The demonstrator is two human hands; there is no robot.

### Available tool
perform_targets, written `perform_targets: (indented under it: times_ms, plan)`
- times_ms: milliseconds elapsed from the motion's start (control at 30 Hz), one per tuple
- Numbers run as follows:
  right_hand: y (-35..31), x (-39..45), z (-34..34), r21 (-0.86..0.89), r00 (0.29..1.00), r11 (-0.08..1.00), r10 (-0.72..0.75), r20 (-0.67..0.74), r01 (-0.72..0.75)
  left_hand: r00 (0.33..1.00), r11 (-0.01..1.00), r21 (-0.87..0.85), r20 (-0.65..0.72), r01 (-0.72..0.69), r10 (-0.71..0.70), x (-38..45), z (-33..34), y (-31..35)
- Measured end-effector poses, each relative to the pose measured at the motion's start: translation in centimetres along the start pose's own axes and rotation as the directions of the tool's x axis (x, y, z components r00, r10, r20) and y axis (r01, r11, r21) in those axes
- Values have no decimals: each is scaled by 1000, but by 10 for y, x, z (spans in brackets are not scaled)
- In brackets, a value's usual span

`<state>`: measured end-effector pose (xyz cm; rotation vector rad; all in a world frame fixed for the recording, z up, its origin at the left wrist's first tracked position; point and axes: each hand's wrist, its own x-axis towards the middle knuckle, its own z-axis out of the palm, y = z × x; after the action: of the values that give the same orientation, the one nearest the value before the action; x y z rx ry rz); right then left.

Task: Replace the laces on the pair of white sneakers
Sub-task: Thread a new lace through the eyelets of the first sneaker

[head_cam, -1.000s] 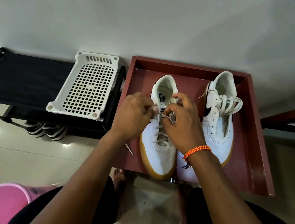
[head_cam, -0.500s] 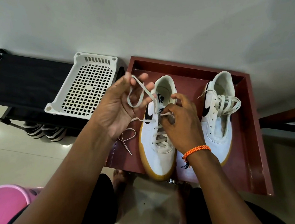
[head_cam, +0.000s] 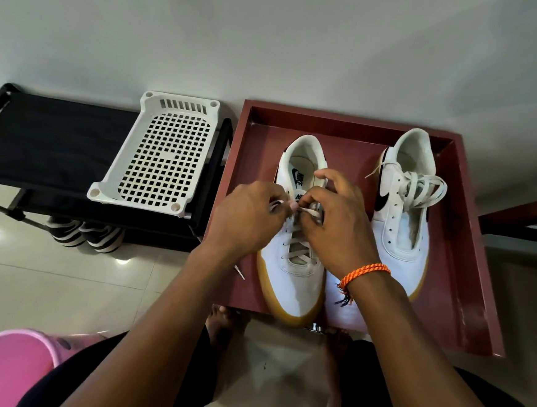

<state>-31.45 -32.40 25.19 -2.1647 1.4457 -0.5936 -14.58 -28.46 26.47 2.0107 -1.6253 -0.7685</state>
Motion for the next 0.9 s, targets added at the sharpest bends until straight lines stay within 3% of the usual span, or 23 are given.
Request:
perform_targets:
  times_ms: [167, 267, 367, 567, 667, 800, 900]
  plan:
    - [1, 0, -1, -26, 1000, 1000, 5, 30, -4, 998, 964, -265, -56, -32, 18, 5, -11, -3]
    - [1, 0, -1, -28, 999, 1000, -7, 35, 8, 999, 870, -494, -33, -1, -17, 4, -17, 2]
    - [-1, -1, -2, -35, 999, 999, -30, 33, 31, 996, 795, -603, -17, 59, -87, 4, -19, 5]
    - [-15, -4, -6, 50, 990, 989, -138, -34, 140, 961, 889, -442, -172, 122, -218, 7, -19, -2]
    - [-18, -9, 1, -33, 983, 983, -182, 37, 183, 943, 866, -476, -195, 150, -270, 11, -17, -7]
    - [-22, -17, 12, -163, 982, 976, -123, 140, 146, 936, 871, -458, -194, 177, -292, 10, -16, -4]
    - [-24, -16, 12, -141, 980, 973, -168, 110, 183, 928, 929, -347, -285, 132, -239, 5, -16, 3]
